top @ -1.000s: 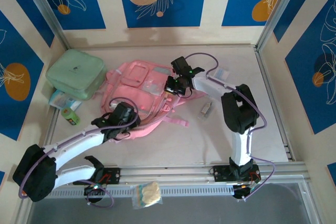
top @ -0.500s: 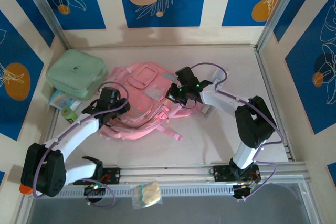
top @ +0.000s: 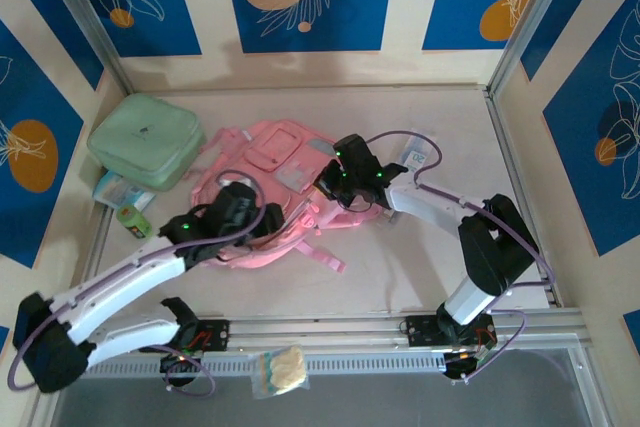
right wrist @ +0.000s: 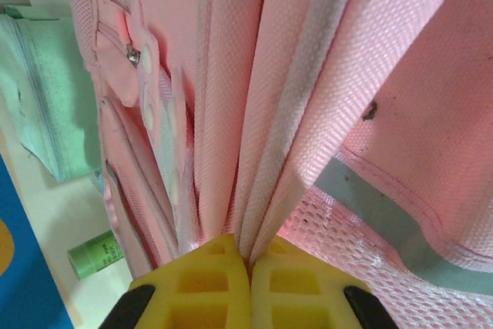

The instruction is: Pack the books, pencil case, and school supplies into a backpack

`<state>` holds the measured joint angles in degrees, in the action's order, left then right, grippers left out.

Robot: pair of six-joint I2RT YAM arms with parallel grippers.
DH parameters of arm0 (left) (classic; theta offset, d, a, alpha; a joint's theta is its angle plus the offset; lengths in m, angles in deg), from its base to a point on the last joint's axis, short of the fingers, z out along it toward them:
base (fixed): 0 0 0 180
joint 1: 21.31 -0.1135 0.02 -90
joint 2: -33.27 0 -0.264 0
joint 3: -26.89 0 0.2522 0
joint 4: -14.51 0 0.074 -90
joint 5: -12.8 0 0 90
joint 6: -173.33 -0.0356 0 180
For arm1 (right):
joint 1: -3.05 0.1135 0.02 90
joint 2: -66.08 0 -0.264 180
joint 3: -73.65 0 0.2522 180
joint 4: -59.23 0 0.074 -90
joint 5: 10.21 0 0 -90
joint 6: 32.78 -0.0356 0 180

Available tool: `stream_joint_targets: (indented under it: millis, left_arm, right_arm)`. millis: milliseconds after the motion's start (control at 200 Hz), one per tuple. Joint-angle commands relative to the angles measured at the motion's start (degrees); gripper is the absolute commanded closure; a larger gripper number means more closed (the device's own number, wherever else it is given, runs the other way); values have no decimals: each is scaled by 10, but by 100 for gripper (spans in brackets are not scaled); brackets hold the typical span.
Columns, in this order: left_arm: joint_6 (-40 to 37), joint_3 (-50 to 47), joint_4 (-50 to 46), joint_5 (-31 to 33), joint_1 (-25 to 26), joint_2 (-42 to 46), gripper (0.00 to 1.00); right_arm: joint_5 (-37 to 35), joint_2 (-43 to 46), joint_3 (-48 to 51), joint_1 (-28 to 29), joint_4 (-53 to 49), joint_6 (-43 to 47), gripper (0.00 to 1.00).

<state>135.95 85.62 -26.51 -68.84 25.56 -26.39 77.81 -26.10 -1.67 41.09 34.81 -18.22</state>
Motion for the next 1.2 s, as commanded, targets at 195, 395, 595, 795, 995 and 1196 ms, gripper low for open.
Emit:
stream_joint_targets:
  millis: [195,395,595,795,995,1196]
  left_arm:
    - [66,88,107,127,117,-153,36]
    - [69,110,144,151,118,-219,46]
    - [85,75,202,162,110,-235,58]
    - [59,74,194,122,68,-250,62]
    - [-27,97,177,112,29,-253,59]
    - [-11,123,81,136,33,-226,60]
  right_arm:
    - [47,40,17,-7,49,-57,100]
    - [61,48,35,-13,72,-79,100]
    - [65,60,42,-22,72,-92,100]
    - [89,79,61,-42,73,-96,100]
    - [77,81,62,-19,74,-106,100]
    - [74,62,70,4,121,-147,100]
